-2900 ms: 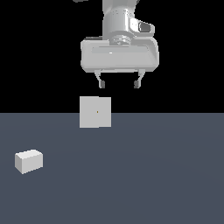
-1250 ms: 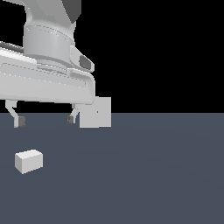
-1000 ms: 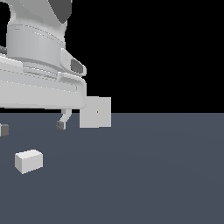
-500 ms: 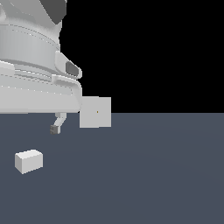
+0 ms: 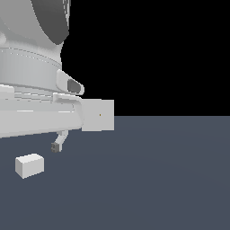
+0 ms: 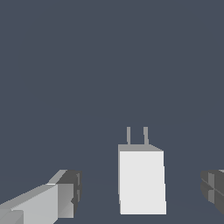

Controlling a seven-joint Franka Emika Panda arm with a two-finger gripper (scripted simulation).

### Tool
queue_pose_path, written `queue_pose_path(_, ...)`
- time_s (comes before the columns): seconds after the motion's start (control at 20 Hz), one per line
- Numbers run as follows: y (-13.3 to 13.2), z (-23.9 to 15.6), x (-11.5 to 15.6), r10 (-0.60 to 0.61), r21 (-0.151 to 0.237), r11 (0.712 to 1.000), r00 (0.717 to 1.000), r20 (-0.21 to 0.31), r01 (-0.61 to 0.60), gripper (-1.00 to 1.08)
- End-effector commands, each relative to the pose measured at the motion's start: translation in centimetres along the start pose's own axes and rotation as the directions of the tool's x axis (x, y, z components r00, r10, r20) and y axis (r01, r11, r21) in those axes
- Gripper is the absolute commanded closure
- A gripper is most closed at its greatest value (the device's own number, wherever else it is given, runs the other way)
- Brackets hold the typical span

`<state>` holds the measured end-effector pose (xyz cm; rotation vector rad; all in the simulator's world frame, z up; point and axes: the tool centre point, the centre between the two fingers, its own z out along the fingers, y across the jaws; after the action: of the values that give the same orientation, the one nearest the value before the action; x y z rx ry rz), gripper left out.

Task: Plug the charger into the wall socket.

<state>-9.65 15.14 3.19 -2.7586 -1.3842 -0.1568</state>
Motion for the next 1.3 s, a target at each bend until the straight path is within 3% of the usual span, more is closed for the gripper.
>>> queue_pose_path(0.0,0.0,1.0,-0.1,0.0,0.0,1.0,1.0,0.0,0.0,-0.92)
queue_pose_path(0.3,0.0,2.0,-0.2,-0.001,0.0,1.0,1.0,0.0,0.001,-0.92)
queue_pose_path(0.35,0.0,2.0,-0.2,-0.001,0.0,1.0,1.0,0.0,0.001,1.08)
queue_pose_path(0.95,0.1,1.9,-0.2,0.004,-0.001,1.0,1.0,0.0,-0.004,1.08)
queue_pose_path(1.25,1.5,1.0,0.1,0.078,-0.009,0.997,0.997,-0.001,-0.078,1.08)
